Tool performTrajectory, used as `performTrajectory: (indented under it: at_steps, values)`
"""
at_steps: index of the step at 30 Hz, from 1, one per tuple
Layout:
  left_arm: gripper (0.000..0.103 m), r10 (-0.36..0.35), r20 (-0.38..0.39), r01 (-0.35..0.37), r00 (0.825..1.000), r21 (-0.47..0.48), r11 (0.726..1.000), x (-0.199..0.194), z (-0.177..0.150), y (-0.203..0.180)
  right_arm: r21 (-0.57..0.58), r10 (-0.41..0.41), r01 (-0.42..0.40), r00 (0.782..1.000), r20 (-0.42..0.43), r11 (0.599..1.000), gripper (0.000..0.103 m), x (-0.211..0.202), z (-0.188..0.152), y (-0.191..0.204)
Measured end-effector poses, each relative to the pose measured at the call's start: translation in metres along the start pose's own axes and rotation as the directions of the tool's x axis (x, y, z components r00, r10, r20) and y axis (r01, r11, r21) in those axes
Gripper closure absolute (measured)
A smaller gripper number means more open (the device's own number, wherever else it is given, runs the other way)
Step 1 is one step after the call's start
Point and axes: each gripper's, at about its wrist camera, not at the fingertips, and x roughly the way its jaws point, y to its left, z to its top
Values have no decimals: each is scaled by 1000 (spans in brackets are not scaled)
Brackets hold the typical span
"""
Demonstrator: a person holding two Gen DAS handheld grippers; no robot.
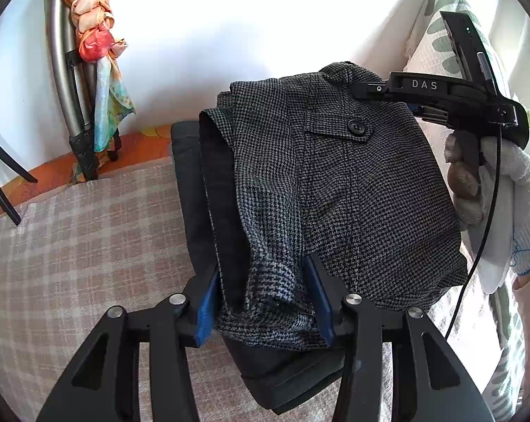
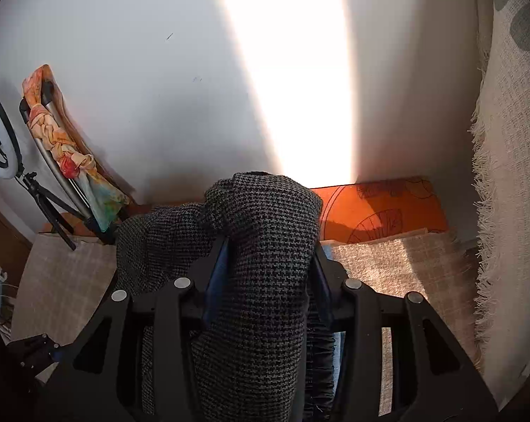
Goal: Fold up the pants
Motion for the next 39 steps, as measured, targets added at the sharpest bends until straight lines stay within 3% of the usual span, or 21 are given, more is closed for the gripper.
performTrajectory:
  at_steps: [7,11,16,26,33,39]
  values:
    - [32,108,11,-108,994,56,993,2,3,-3,0,-16,16,999,48,1000,48,-27,-7,2]
    - [32,114,14,-115,993,64,991,3,4,-1,12,2,-3,998,66,1000,42,-42,-15,4]
    - [32,123,12,-124,992,63,990,-2,2,-1,-17,-7,9,997,81,1000,17,-62,-33,19]
    - [32,120,32,-121,992,50,991,-22,-4,6,-36,-63,66,994,86,997,17,-92,-66,41]
    - [32,112,79,-116,991,49,992,-58,-21,16,-23,-93,96,990,105,995,17,-122,-91,63]
    - [32,121,163,-135,979,81,988,-108,-42,16,-32,-112,117,985,133,993,17,-156,-117,98]
